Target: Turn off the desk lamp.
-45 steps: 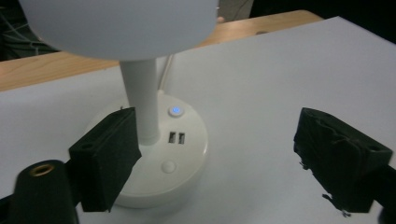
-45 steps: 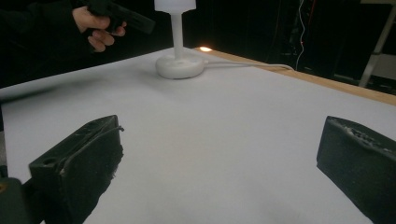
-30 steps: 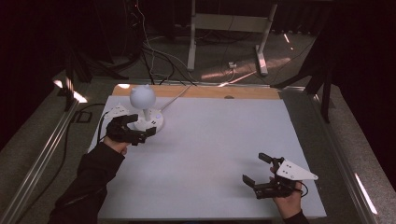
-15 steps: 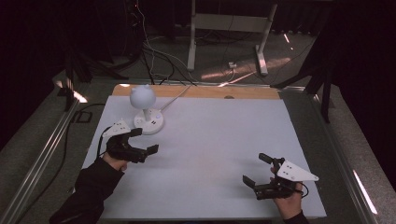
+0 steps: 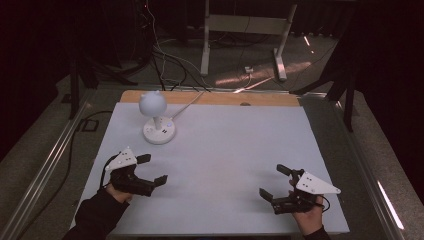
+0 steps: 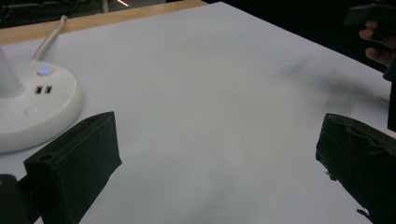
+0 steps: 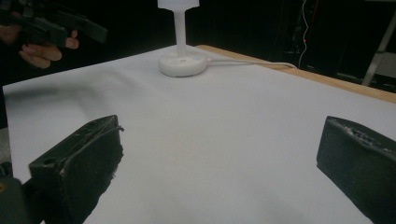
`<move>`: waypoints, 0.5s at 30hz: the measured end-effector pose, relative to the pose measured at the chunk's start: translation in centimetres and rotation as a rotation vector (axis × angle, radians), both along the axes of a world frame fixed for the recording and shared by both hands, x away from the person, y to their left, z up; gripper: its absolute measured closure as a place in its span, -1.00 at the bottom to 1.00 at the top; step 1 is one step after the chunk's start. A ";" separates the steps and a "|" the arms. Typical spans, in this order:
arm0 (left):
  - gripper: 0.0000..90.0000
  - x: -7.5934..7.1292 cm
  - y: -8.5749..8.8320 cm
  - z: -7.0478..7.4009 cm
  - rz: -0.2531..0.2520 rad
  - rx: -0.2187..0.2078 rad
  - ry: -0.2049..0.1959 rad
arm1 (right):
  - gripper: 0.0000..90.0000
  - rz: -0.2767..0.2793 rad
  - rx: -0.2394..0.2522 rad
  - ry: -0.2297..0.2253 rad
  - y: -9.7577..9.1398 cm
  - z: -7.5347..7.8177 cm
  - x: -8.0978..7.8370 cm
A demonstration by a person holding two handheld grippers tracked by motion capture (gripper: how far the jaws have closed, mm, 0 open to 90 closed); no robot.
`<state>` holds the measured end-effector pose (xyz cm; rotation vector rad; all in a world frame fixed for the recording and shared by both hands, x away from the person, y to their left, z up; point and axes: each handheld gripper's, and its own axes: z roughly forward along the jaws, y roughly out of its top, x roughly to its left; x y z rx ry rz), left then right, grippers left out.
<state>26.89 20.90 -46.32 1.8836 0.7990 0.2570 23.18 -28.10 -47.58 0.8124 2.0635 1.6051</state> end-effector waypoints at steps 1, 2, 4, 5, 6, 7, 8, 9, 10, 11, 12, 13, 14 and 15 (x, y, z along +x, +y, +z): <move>-0.99 -0.2 0.0 -0.3 0.004 0.004 -0.003 | -1.00 0.001 -0.001 0.000 0.0 0.0 0.0; -0.99 -0.4 0.1 -0.6 0.001 0.003 0.001 | -1.00 0.002 -0.001 0.001 0.0 0.0 0.0; -0.99 -0.7 0.2 -1.1 0.002 0.012 -0.001 | -1.00 0.002 -0.003 0.000 0.1 0.0 0.0; -0.99 -0.9 0.3 -1.4 0.002 0.004 0.004 | -1.00 0.002 -0.001 0.002 0.1 0.0 0.0; -0.99 -1.1 0.3 -1.6 0.008 0.007 0.000 | -1.00 0.002 0.000 0.004 0.1 0.0 0.0; -0.99 -1.2 0.4 -1.8 0.005 0.012 0.001 | -1.00 0.001 -0.001 0.004 0.1 -0.1 0.0; -0.99 -1.4 0.4 -2.1 0.010 0.015 -0.003 | -1.00 0.001 -0.001 0.006 0.1 -0.1 0.0; -0.99 -1.6 0.5 -2.2 0.015 0.019 -0.010 | -1.00 0.002 0.000 0.006 0.1 -0.1 0.0; -0.99 -1.7 0.6 -2.4 0.012 0.009 -0.008 | -1.00 0.001 -0.002 0.006 0.1 -0.1 0.0; -0.99 -1.9 0.7 -2.6 0.018 0.007 -0.014 | -1.00 0.002 -0.001 0.008 0.1 -0.1 0.0; -0.99 -2.0 0.8 -2.8 0.023 0.012 -0.021 | -1.00 0.002 0.000 0.011 0.0 -0.1 0.0; -0.99 -2.1 0.9 -2.9 0.019 0.014 -0.023 | -1.00 0.002 -0.001 0.011 0.0 -0.1 0.0; -0.99 -2.2 1.0 -3.1 0.018 0.016 -0.029 | -1.00 0.002 -0.002 0.011 0.0 -0.1 0.0; -0.99 -2.3 1.1 -3.2 0.013 0.005 -0.030 | -1.00 0.002 -0.001 0.010 0.0 -0.1 0.0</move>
